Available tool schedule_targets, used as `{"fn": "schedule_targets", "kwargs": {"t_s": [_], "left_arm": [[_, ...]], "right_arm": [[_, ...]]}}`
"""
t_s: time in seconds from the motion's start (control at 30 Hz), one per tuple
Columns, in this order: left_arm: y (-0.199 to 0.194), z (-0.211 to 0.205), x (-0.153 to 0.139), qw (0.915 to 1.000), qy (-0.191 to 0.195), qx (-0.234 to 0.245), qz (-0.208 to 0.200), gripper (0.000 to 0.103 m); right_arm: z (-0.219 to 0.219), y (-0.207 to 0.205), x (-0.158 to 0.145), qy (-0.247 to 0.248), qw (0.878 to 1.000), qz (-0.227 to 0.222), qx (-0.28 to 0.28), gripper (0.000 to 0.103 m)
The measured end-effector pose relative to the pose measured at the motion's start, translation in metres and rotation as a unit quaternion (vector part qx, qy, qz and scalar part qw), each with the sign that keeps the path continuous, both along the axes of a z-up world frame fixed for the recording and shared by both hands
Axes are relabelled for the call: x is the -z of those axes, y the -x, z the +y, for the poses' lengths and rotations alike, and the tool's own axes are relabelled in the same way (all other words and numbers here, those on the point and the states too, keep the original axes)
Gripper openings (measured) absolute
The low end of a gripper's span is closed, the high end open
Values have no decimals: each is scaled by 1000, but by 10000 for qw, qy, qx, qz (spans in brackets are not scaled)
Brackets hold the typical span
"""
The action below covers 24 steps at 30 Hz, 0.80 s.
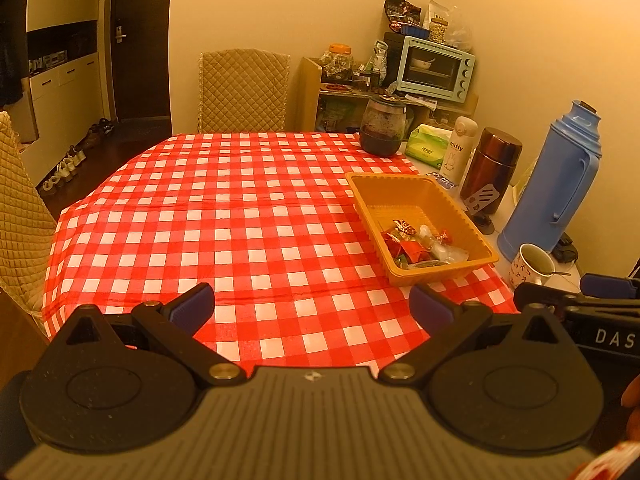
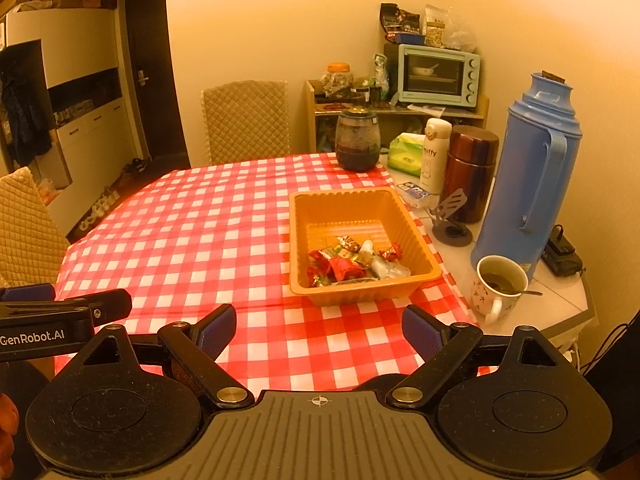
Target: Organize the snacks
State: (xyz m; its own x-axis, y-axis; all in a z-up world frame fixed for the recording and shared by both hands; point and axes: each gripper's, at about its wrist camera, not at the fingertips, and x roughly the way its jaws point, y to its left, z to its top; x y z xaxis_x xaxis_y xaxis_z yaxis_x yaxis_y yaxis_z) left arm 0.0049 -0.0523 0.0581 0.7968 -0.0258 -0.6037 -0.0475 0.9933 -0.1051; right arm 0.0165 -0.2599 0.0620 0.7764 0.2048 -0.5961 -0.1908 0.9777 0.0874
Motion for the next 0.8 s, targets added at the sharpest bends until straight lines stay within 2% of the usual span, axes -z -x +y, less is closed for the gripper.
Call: {"fn": "schedule_targets", "kwargs": {"t_s": [0.8], "left_arm": [[-1,-1,1,10000,1,8,20,103]], "right_arm": [[-3,-4,-2,-34,10000,15,23,89]]}}
